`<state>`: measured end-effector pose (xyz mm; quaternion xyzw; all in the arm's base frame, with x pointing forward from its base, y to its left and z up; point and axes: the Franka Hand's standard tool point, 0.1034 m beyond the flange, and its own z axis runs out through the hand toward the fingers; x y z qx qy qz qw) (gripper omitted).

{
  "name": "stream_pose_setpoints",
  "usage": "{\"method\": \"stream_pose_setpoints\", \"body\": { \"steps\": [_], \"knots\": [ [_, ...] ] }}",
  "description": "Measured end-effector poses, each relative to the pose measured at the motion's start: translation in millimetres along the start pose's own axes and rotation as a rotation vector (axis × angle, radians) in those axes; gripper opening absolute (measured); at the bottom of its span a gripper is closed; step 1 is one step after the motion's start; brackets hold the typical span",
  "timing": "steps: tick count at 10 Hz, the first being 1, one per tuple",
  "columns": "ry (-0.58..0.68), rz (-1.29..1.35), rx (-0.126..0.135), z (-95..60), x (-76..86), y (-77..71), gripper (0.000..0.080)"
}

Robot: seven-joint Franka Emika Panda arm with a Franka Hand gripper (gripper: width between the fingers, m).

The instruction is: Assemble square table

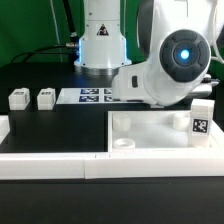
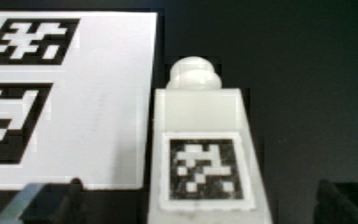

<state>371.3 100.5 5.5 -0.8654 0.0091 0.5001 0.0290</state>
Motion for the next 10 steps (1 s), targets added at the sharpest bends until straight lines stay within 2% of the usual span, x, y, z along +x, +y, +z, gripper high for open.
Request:
{"method": "stream_pose_setpoints", "body": {
  "steps": [2,3,4,5,6,10],
  "knots": [
    [0.002,0.002,0.003,-0.4,0.4,1.3,0.0649],
    [0.002,0.003,0.004,-0.5,0.5,1.8,0.0531],
    [0.002,0.003,0.006,-0.7,0.6,2.4,0.0343],
    [0.002,0.004,0.007,-0.8,0.6,2.9,0.0343],
    [0.002,0.005,0.008,-1.0,0.7,3.5,0.0291],
    [0.002,0.008,0.013,-1.6,0.9,5.5,0.0291]
  ]
}}
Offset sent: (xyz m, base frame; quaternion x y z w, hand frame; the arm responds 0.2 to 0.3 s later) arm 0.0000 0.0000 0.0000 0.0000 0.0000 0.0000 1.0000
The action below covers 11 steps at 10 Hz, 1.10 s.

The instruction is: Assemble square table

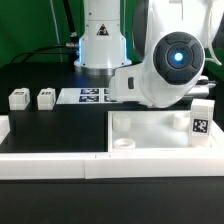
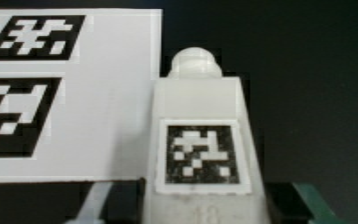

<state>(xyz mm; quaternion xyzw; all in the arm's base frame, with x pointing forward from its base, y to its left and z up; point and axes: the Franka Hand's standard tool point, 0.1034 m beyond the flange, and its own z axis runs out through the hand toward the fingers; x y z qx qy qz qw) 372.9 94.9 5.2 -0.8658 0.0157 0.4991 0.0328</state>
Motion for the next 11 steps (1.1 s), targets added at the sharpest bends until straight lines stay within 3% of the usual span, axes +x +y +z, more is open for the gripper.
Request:
{"method": "stream_pose_setpoints", "body": {
  "steps": [2,5,7,9,11],
  "knots": [
    [-0.013,-0.008,0.003,-5.8,-5.0,0.8,0.0291],
    [0.017,-0.050,0.044,-61.0,-41.7,8.9,0.0292],
    [0.049,-0.049,0.067,-83.4,-62.6,18.6,0.0292],
    [0.144,-0.047,0.064,-86.9,-51.0,18.4,0.0293],
    [0.269,-0.071,0.065,-96.4,-54.3,23.1,0.0294]
  ]
}}
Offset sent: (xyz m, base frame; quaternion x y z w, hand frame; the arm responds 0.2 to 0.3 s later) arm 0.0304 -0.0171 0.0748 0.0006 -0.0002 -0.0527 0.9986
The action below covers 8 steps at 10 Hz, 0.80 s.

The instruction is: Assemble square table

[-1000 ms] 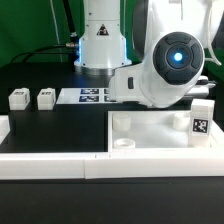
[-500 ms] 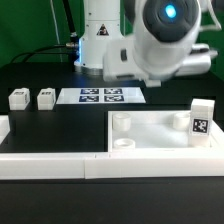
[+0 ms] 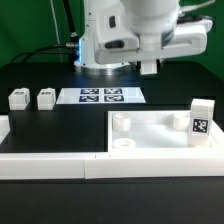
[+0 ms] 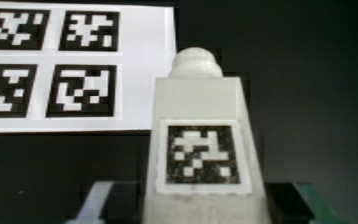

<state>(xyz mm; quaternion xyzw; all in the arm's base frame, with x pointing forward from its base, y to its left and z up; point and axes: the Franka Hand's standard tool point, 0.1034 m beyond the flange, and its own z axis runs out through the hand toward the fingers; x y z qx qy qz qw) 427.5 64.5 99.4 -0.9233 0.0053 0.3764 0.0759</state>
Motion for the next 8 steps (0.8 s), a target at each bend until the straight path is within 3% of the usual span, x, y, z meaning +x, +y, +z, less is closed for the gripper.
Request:
{"method": "stream_pose_setpoints", "body": {
  "steps": [2,3,4,7,8],
  "knots": [
    [0.132,-0.056,0.008,-60.9,19.0,17.3,0.0294],
    [0.201,-0.115,-0.031,-96.6,28.8,24.9,0.0294],
    [0.271,-0.138,-0.051,-114.1,37.6,25.3,0.0294],
    [0.478,-0.128,-0.061,-112.2,39.9,31.1,0.0294],
    [0.554,-0.126,-0.076,-117.5,47.0,34.2,0.0294]
  ]
}}
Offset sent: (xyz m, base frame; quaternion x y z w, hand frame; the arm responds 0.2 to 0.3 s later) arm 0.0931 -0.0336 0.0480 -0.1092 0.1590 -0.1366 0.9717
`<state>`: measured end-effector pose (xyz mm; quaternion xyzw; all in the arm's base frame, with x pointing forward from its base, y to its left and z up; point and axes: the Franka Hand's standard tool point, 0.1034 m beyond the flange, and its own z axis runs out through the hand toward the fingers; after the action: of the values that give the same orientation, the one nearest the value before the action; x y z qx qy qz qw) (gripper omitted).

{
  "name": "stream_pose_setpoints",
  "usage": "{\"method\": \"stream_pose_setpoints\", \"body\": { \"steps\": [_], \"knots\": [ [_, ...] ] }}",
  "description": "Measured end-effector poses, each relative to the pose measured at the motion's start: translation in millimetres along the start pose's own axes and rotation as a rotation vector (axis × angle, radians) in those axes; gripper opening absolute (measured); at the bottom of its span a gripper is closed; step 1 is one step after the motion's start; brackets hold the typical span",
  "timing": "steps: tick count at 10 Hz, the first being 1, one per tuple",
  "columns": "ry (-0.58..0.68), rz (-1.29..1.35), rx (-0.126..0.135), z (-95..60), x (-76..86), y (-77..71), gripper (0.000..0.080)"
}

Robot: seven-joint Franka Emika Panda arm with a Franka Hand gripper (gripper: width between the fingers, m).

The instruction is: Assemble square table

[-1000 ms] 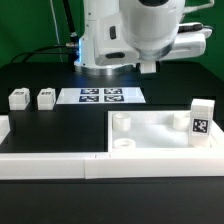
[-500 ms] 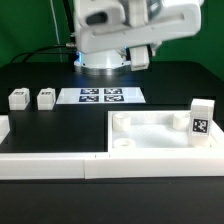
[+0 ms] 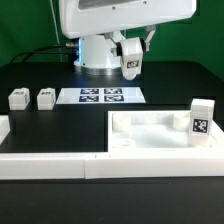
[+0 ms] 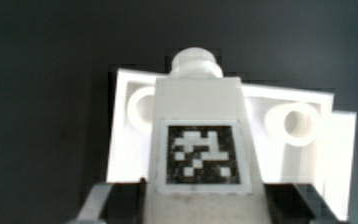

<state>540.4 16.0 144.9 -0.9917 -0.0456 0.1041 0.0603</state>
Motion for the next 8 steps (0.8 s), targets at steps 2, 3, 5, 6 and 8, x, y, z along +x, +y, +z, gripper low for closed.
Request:
{"method": "stream_pose_setpoints", "body": {
  "steps": [2,3,5,6,8],
  "knots": [
    [0.155,-0.037,-0.053,-13.8,34.2,15.2,0.0294],
    [0.255,-0.063,-0.085,-26.3,58.1,23.2,0.0294],
    [0.393,-0.089,-0.130,-32.7,71.8,30.0,0.0294],
    [0.474,-0.093,-0.161,-33.1,71.6,36.8,0.0294],
    [0.590,-0.097,-0.213,-33.6,71.2,47.6,0.0294]
  ]
}}
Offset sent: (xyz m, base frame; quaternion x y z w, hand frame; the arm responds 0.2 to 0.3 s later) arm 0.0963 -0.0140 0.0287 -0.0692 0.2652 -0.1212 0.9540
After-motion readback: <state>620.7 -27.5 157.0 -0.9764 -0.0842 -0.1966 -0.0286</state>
